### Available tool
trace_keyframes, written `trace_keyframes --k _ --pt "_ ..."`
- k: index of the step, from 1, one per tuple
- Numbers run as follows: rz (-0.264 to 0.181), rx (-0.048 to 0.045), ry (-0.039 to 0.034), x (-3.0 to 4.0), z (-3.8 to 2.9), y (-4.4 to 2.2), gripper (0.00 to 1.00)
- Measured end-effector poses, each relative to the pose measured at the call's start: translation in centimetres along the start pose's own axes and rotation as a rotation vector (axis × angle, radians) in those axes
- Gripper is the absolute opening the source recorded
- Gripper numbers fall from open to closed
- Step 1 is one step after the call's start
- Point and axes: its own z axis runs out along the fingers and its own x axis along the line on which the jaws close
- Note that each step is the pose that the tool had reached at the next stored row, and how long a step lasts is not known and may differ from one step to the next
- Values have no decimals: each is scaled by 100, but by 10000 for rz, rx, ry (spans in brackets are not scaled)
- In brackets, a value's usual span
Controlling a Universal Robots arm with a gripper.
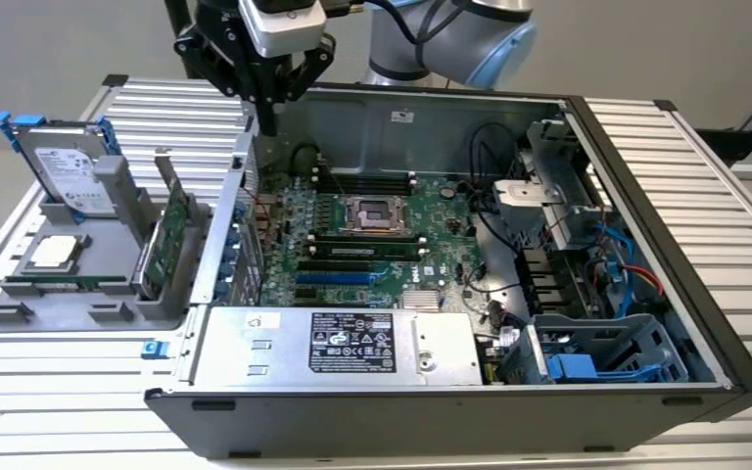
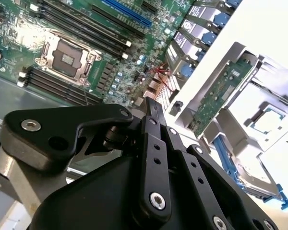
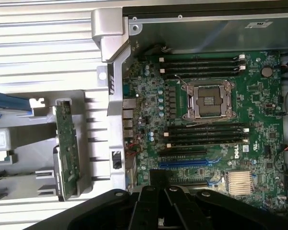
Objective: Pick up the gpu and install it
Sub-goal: 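Reach for the gpu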
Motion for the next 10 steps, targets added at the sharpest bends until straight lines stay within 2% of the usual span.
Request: trace_keyframes --k 10 --pt "0 0 0 95 -2 -7 0"
